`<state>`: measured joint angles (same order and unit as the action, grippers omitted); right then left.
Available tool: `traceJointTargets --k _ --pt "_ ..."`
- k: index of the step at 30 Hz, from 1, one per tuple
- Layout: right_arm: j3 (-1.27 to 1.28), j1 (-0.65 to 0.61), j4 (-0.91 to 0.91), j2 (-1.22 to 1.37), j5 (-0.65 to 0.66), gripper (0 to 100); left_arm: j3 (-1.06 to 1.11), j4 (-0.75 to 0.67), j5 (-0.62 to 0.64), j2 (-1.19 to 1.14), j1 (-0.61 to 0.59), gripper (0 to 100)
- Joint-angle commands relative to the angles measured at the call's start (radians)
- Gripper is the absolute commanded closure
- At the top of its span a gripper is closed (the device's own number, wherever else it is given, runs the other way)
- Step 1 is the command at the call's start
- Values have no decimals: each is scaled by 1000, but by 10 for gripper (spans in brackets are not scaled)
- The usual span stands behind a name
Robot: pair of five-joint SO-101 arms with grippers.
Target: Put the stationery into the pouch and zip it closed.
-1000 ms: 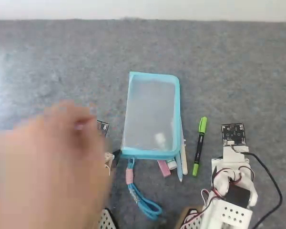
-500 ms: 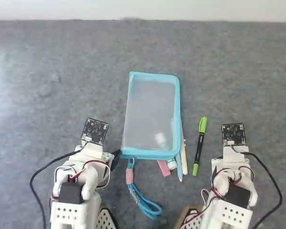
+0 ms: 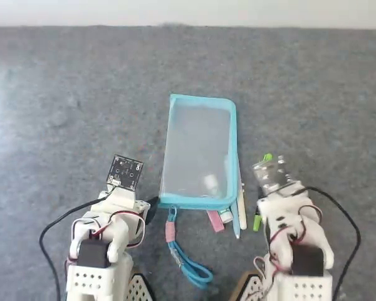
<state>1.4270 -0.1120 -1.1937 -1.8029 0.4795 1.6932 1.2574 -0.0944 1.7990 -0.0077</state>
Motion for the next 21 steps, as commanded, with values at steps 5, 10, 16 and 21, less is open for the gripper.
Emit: traceJointTargets --k 5,10,16,21 --pt "-399 -180 -48 446 -68 864 -10 0 12 17 -2 755" --pt "-776 -501 -174 974 -187 872 -10 -95 8 17 -3 755" --pt "-904 -763 -197 1336 -288 901 -8 -138 -130 15 -265 757" --pt "-902 -774 -166 1314 -367 903 -12 -324 -74 11 -747 757"
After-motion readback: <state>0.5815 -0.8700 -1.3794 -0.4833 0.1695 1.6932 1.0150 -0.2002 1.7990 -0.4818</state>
